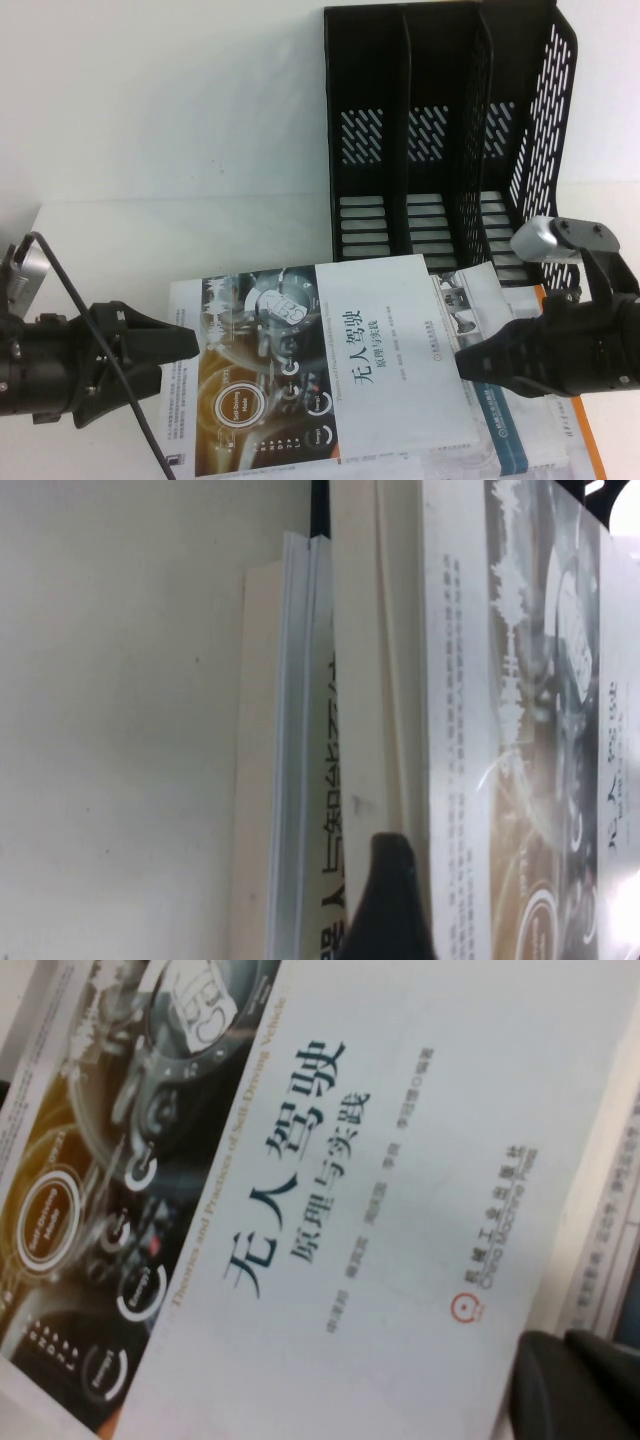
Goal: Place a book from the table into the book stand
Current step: Push book with right arm
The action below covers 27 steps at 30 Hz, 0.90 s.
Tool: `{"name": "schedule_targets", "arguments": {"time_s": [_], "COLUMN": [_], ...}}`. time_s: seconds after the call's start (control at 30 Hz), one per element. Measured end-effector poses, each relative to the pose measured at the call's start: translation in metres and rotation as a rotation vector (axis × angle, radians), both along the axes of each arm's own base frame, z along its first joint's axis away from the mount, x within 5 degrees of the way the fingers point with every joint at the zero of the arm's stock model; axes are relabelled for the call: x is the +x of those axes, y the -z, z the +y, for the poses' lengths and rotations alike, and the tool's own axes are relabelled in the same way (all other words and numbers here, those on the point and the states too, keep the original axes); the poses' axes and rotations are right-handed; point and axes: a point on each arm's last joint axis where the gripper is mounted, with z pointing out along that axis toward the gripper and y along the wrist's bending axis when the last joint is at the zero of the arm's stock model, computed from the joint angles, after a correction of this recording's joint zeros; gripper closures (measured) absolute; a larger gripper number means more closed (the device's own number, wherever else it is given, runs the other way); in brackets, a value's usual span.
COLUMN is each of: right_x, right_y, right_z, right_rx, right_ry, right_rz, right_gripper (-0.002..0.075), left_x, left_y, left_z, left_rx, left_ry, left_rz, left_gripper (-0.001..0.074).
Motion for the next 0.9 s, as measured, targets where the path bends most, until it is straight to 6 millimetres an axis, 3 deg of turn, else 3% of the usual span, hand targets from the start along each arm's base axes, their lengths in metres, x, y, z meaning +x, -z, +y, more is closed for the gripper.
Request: {"name": "schedule_targets", "arguments": {"time_s": [0.17,0.4,0.67,0.9], "right_x": [0.002,0.004,0.003,0.003], "right_y": [0.004,0.006,0.004,0.004], "right_z": [0.001,0.002,0.001,0.001], "right_rx": [-0.008,-0.017,-0.030,-0.038], "right_ry": [0.010,0.008,-0.005,-0.011], "right_rz": [0.008,0.006,-0.009,-0.011], "right_gripper": [0.0727,0.0727,0.0727,0.0727], "left_x": [-0.003,-0.003,-0.005,0.004], "left_y": [0.003,0.001,0.005,0.021], "left_z": [0.002,0.020,0.015,0.016], "left_rx": [0.022,-0.022,-0.098,-0.152], "left_ry": [0.020,-0.056,-0.013,0.018], "left_rz": [0.034,0.061,0.087,0.127], "left_gripper": [0.0225,0.0225,0.0225,0.0225]}}
